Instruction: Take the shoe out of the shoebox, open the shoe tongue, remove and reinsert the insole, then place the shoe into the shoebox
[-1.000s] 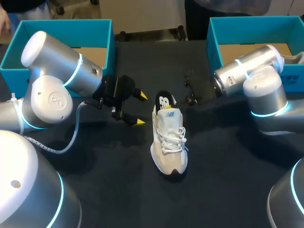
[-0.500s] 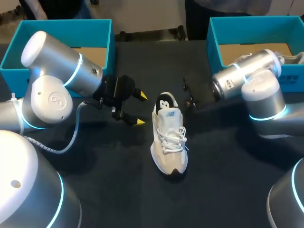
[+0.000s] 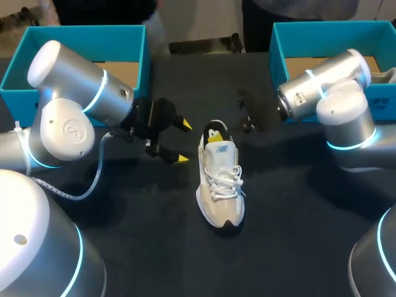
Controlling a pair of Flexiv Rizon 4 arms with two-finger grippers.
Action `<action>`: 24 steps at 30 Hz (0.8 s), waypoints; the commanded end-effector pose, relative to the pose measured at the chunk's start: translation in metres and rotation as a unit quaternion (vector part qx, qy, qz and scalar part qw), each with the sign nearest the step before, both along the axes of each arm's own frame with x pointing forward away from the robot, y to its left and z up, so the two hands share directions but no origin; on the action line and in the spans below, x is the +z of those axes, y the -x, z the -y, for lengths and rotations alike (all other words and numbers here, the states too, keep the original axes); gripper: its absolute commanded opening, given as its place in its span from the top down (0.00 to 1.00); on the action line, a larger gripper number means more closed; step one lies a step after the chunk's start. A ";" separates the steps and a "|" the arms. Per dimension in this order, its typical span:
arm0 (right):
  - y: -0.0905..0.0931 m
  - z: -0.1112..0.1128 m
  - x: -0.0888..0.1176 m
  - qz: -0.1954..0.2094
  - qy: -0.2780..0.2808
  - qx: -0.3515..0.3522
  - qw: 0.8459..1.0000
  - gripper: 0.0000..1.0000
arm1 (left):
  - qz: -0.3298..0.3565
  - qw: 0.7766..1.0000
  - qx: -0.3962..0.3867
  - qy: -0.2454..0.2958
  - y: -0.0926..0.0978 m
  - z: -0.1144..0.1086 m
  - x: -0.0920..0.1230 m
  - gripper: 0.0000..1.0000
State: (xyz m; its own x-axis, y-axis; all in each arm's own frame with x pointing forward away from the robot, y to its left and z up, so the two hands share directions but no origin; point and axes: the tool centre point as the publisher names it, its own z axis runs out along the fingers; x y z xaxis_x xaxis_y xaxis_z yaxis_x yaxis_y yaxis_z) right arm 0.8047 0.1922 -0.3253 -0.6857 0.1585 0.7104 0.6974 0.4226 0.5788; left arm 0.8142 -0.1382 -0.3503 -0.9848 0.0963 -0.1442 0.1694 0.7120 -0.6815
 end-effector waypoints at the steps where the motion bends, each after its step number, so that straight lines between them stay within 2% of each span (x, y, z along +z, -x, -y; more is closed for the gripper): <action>1: -0.007 0.002 0.010 0.012 0.007 0.004 1.000 0.64 | 0.000 1.000 0.000 -0.002 0.000 0.000 0.000 0.00; 7: -0.017 -0.001 0.002 0.023 0.004 0.012 1.000 0.68 | 0.000 1.000 0.000 -0.002 0.000 0.000 0.000 0.00; 10: -0.017 -0.003 -0.007 0.008 0.007 0.021 1.000 0.84 | 0.000 1.000 0.000 -0.002 0.000 0.000 0.000 0.00; 12: -0.016 -0.004 -0.013 0.003 0.002 0.020 1.000 1.00 | 0.000 1.000 0.000 -0.002 0.000 0.000 0.000 0.00; 22: 0.010 -0.001 -0.029 -0.068 0.012 0.013 0.998 1.00 | 0.000 1.000 0.000 -0.002 0.000 0.000 0.000 0.00; 23: 0.011 0.000 -0.027 -0.065 0.011 0.010 0.998 0.92 | 0.000 1.000 0.000 -0.002 0.000 0.000 0.000 0.00; 24: 0.010 0.000 -0.025 -0.063 0.009 0.008 0.998 0.72 | 0.000 1.000 0.000 -0.002 0.000 0.000 0.000 0.00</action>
